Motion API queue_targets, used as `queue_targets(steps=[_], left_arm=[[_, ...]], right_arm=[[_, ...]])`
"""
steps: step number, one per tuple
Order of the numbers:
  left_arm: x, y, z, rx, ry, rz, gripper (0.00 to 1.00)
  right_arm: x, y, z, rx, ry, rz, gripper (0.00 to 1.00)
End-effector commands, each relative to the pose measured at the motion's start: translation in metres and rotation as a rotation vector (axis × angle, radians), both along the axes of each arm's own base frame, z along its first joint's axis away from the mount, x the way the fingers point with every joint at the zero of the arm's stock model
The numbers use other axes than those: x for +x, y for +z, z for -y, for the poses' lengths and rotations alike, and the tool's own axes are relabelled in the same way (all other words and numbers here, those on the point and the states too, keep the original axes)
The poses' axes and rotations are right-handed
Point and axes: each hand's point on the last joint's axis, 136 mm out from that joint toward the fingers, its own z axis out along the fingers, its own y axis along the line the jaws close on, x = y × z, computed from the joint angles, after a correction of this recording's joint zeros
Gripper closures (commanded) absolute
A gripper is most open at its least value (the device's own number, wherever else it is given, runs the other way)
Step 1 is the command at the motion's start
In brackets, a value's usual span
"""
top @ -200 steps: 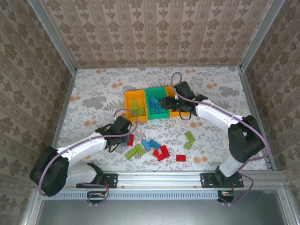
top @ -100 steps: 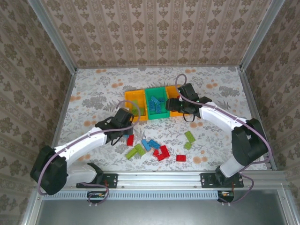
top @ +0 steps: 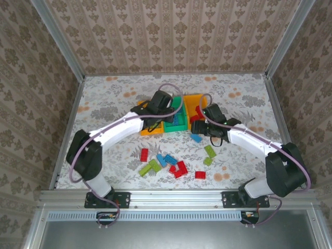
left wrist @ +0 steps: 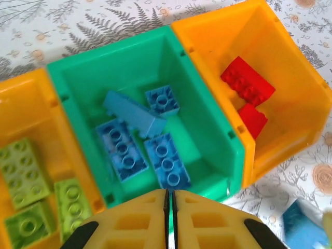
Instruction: Sort the legos into containers by color
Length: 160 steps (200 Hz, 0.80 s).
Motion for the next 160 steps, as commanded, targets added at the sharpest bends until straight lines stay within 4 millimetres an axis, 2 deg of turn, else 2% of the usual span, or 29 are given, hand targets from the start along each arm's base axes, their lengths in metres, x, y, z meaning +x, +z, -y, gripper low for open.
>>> queue_targets(steps=[1,24,47,58,74,93,97,107,134,160], left_arm=[[0.014,-0.005,0.012,0.017,-0.053,-0.023,0.87],[0.018,-0.012,0.014,-0.009,-0.047,-0.046,0.86],[0.020,-0.007,0.008,-0.028,-0.036,-0.045,0.83],[0.018,-0.004,0.003,-0.026,-0.031,-0.042,0.81],[0.014,0.000,-0.002,-0.022,-0.030,-0.032,0.78],[0.009,0.001,-0.009,-0.018,-0.025,-0.026,0.69],[0.007,0.000,-0.010,-0.017,-0.026,-0.027,0.67],[0.005,0.000,-0.012,-0.016,-0.024,-0.026,0.60],[-0.003,0.001,-0.017,-0.017,-0.042,-0.011,0.41],[-0.013,0.005,-0.026,-0.027,-0.049,0.010,0.27]], right_arm=[[-0.017,-0.005,0.018,-0.060,-0.029,-0.004,0.21],[-0.021,-0.007,0.013,-0.030,-0.006,-0.010,0.21],[-0.020,-0.013,0.015,-0.084,0.015,-0.048,0.22],[-0.022,-0.025,0.021,-0.130,0.004,-0.097,0.22],[-0.025,-0.025,0.034,-0.169,-0.064,-0.113,0.20],[-0.029,-0.025,0.049,-0.193,-0.135,-0.103,0.18],[-0.028,-0.016,0.052,-0.188,-0.150,-0.079,0.18],[-0.028,-0.012,0.060,-0.196,-0.181,-0.069,0.17],[-0.037,-0.017,0.085,-0.242,-0.239,-0.147,0.18],[-0.039,-0.025,0.108,-0.266,-0.306,-0.187,0.19]])
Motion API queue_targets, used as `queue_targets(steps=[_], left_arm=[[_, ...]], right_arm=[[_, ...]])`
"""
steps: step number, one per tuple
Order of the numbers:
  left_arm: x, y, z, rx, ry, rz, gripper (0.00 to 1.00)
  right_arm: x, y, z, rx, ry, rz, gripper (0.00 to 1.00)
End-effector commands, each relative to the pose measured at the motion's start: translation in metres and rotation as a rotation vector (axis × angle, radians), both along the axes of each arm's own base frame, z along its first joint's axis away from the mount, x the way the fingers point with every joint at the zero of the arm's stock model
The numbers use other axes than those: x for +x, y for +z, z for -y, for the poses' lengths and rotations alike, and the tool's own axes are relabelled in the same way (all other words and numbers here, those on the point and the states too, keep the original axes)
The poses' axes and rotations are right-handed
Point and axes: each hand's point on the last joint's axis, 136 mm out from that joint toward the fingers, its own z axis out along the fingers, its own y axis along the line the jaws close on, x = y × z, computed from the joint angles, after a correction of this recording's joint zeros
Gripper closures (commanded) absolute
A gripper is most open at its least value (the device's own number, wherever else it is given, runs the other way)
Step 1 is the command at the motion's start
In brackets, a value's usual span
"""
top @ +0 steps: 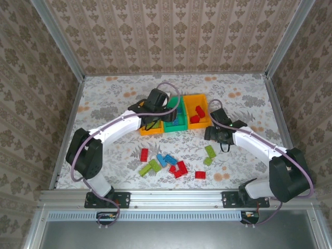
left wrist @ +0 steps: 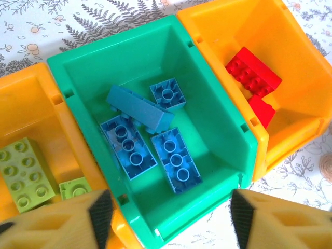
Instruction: Sort the legos into containers by color
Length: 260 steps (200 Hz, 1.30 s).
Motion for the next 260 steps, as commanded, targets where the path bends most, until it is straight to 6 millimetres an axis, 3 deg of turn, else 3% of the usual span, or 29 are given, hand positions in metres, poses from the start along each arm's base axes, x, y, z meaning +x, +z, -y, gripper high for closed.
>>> queue_targets(steps=[1,28,80,98,119,136,158,177,198,220,260], left_arm=[[-0.008,0.012,-0.007,-0.021,-0.014,0.036,0.27],[-0.022,0.015,-0.013,-0.041,-0.039,0.054,0.17],[-0.045,0.005,-0.024,-0.021,-0.065,0.062,0.10],[-0.050,0.002,-0.030,-0.018,-0.058,0.063,0.09],[-0.056,0.000,-0.040,-0.006,-0.044,0.072,0.08],[-0.059,-0.001,-0.049,0.009,-0.028,0.088,0.07],[-0.064,-0.004,-0.058,0.015,-0.010,0.100,0.06],[-0.068,-0.011,-0.064,0.026,0.001,0.085,0.06],[-0.072,-0.024,-0.075,0.059,0.037,0.055,0.05],[-0.079,-0.035,-0.083,0.061,0.059,0.030,0.05],[-0.094,-0.051,-0.100,0.082,0.082,0.005,0.03]], right_arm=[[-0.009,-0.005,0.028,-0.056,-0.085,-0.056,0.19],[-0.006,-0.027,0.031,0.025,-0.098,-0.120,0.22],[0.006,-0.053,0.019,0.045,-0.016,-0.220,0.29],[0.004,-0.059,0.021,0.032,-0.017,-0.238,0.43],[0.005,-0.050,0.024,0.021,-0.029,-0.197,0.65],[0.011,-0.023,0.016,0.002,0.006,-0.108,0.71],[0.028,0.031,-0.018,0.017,0.112,0.055,0.73],[0.044,0.072,-0.062,0.082,0.213,0.161,0.73],[0.062,0.097,-0.115,0.162,0.330,0.220,0.73],[0.081,0.094,-0.151,0.199,0.389,0.196,0.72],[0.107,0.066,-0.179,0.217,0.406,0.138,0.72]])
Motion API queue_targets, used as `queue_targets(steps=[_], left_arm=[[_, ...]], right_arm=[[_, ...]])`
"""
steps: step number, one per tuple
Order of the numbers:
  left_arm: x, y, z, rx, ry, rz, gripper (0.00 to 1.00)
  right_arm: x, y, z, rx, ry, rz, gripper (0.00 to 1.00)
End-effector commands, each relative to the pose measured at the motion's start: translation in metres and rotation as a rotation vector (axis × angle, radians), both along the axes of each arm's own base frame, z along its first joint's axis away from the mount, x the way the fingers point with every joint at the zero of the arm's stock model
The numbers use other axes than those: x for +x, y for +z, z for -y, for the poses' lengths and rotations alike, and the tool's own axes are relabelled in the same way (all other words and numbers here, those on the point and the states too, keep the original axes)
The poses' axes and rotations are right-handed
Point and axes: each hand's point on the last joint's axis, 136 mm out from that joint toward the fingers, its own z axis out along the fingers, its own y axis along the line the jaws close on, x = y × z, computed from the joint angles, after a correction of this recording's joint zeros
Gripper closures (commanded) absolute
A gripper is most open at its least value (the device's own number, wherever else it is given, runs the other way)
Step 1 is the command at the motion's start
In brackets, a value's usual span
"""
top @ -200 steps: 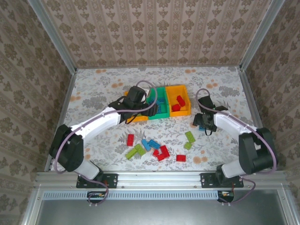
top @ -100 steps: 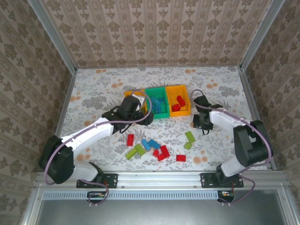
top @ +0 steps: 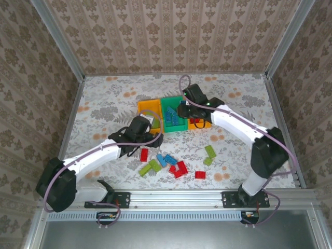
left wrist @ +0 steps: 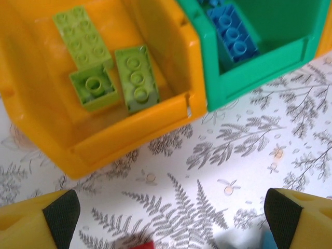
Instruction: Sort the legos into containers by color
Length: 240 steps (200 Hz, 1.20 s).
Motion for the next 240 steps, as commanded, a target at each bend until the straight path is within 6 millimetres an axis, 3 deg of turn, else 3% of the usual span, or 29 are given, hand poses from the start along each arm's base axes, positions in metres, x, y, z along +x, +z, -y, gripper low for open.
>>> queue_targets(steps=[1,58,83,110,138,150,175,195,240], left_arm=[[-0.005,-0.003,-0.013,0.006,0.045,0.000,0.03],[-0.010,-0.013,-0.016,0.005,0.056,-0.027,0.01],[-0.010,-0.016,-0.016,0.008,0.060,-0.037,0.01],[-0.011,-0.018,-0.017,0.008,0.066,-0.044,0.01],[-0.013,-0.020,-0.015,-0.008,0.065,-0.052,0.01],[-0.014,-0.021,-0.012,-0.024,0.056,-0.056,0.01],[-0.019,-0.024,-0.010,-0.029,0.043,-0.065,0.01],[-0.021,-0.023,-0.010,-0.027,0.026,-0.057,0.00],[-0.026,-0.015,-0.013,-0.042,0.014,-0.022,0.00]], right_arm=[[0.005,-0.018,-0.012,0.002,0.032,-0.058,0.72],[0.025,-0.045,-0.026,-0.032,0.031,-0.124,0.64],[0.026,-0.048,-0.021,-0.056,0.010,-0.135,0.31],[0.016,-0.032,-0.015,-0.028,-0.003,-0.094,0.21],[-0.017,-0.018,0.018,-0.081,-0.045,-0.044,0.21],[-0.036,-0.022,0.039,-0.152,-0.056,-0.042,0.21],[-0.084,-0.052,0.088,-0.319,-0.088,-0.152,0.22],[-0.116,-0.076,0.103,-0.349,-0.052,-0.232,0.21],[-0.144,-0.110,0.127,-0.377,-0.067,-0.355,0.19]])
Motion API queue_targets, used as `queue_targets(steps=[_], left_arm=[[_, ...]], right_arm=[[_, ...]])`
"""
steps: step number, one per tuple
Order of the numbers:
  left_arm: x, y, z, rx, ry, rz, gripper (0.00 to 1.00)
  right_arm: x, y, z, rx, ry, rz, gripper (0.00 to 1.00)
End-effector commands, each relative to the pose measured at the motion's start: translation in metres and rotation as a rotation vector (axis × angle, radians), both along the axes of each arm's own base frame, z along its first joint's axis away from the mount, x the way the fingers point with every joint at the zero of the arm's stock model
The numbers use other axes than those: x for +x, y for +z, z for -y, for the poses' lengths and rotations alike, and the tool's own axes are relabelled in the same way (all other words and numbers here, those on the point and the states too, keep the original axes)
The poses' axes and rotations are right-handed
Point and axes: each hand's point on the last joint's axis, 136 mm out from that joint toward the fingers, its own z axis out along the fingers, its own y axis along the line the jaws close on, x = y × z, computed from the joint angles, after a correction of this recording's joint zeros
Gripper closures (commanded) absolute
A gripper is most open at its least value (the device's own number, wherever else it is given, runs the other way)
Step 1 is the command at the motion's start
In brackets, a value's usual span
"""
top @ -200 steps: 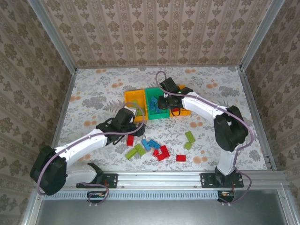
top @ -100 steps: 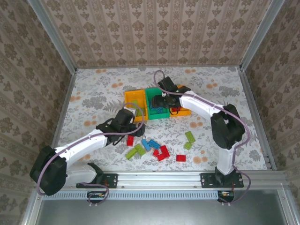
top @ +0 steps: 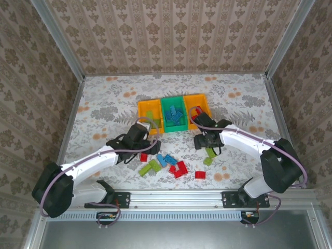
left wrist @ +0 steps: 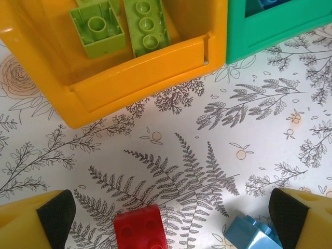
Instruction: Sort the legos into containers by color
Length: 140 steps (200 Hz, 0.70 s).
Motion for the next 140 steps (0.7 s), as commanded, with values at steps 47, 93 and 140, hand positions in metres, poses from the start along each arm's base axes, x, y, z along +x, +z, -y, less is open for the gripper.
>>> queue_targets(steps=[47,93,140], left_arm=[[-0.006,0.012,-0.006,-0.043,0.005,0.060,0.00],[-0.005,0.015,-0.024,0.005,0.057,0.090,0.00],[-0.005,0.019,-0.031,-0.018,0.087,0.110,0.00]], right_arm=[[-0.008,-0.027,0.015,-0.017,-0.020,-0.104,0.27],[-0.016,-0.040,0.012,-0.012,-0.006,-0.157,0.30],[-0.016,-0.047,0.014,-0.031,-0.016,-0.177,0.47]])
